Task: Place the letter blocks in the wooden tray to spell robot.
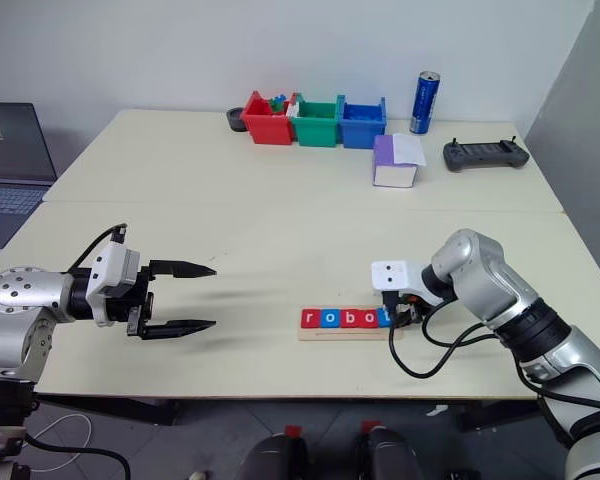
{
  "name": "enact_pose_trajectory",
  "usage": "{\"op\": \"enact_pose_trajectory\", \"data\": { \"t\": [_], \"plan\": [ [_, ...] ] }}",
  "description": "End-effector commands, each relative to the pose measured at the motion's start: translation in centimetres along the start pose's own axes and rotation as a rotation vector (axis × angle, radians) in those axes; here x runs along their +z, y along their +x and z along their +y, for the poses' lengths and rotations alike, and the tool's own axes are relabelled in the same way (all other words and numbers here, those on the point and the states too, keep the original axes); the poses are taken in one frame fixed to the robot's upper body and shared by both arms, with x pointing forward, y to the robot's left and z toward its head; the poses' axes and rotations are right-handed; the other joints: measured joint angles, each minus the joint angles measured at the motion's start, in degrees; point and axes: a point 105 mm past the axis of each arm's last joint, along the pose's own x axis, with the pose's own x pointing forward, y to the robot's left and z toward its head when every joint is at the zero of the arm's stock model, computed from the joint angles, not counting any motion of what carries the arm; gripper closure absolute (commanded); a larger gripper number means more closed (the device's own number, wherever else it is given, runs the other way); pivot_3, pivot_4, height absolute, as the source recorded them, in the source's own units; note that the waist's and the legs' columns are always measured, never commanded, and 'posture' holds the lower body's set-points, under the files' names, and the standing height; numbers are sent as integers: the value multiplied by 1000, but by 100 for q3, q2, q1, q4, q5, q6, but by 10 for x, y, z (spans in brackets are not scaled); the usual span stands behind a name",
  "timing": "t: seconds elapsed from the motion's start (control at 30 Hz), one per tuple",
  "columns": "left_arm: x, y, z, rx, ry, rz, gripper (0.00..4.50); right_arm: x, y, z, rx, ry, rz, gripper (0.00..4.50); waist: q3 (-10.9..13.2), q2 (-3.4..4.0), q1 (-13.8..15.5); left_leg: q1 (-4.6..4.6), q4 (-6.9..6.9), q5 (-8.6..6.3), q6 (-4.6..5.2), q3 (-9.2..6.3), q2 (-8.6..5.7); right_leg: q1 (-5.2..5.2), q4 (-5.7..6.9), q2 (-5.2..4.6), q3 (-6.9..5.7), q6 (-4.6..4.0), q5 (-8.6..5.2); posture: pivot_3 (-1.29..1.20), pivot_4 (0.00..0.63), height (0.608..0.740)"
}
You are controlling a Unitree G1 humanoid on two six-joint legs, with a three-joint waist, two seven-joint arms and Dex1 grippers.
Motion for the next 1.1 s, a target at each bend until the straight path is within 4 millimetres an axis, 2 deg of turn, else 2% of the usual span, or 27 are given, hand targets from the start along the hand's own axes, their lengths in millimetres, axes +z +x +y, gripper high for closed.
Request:
{"op": "enact_pose_trajectory", "data": {
  "t": [0.03, 0.17, 0.37, 0.43, 0.47, 0.67, 0.73, 1.0, 1.1],
  "plan": [
    [12, -7, 6, 29, 54, -6, 0, 11, -7, -4, -26, -44, -15, 3035, 0, 0, 0, 0, 0, 0, 0, 0, 0, 0, 0, 0, 0, 0, 0, 0, 150, 740],
    [12, -7, 6, 30, 54, -5, 0, 13, -6, -4, -26, -44, -22, 3035, 0, 0, 0, 0, 0, 0, 0, 0, 0, 0, 0, 0, 0, 0, 0, 0, 150, 740],
    [11, -7, 6, 30, 53, -4, 0, 13, -8, -2, -16, -39, -28, 976, 0, 0, 0, 0, 0, 0, 0, 0, 0, 0, 0, 0, 0, 0, 0, 0, 150, 740],
    [11, -8, 6, 29, 53, -3, 0, 14, -14, -2, -17, -38, -42, 246, 0, 0, 0, 0, 0, 0, 0, 0, 0, 0, 0, 0, 0, 0, 0, 0, 150, 740],
    [11, -8, 6, 30, 53, -2, 0, 15, -18, -3, -24, -38, -55, 34, 0, 0, 1, 0, 0, 0, 0, 0, 0, 0, 0, 0, 0, 0, 0, 0, 150, 740],
    [14, -10, 8, 36, 58, -4, 0, 17, -55, -8, -104, -9, -173, 34, 0, 0, 5, -1, 0, 0, 0, 0, -1, 0, -2, 0, 0, 0, 0, 0, 150, 740],
    [19, -12, 10, 44, 60, -23, 0, 11, -68, -9, -134, 27, -233, 34, 0, 0, 7, 0, 0, 0, 0, 0, -1, 1, -2, -1, 0, 0, 0, 0, 150, 740],
    [28, -39, 11, 90, 35, 33, 0, -45, -135, 18, -255, 176, -486, 34, 0, 0, 25, -1, -2, -1, 1, 0, -6, 3, -7, -5, 0, 0, 0, 0, 150, 740],
    [33, -46, 13, 117, 27, 38, 0, -62, -149, 33, -271, 221, -511, 34, 0, 0, 20, 1, -2, -1, 2, -1, -5, 3, -7, -4, -1, 0, 0, 0, 150, 740]
  ]
}}
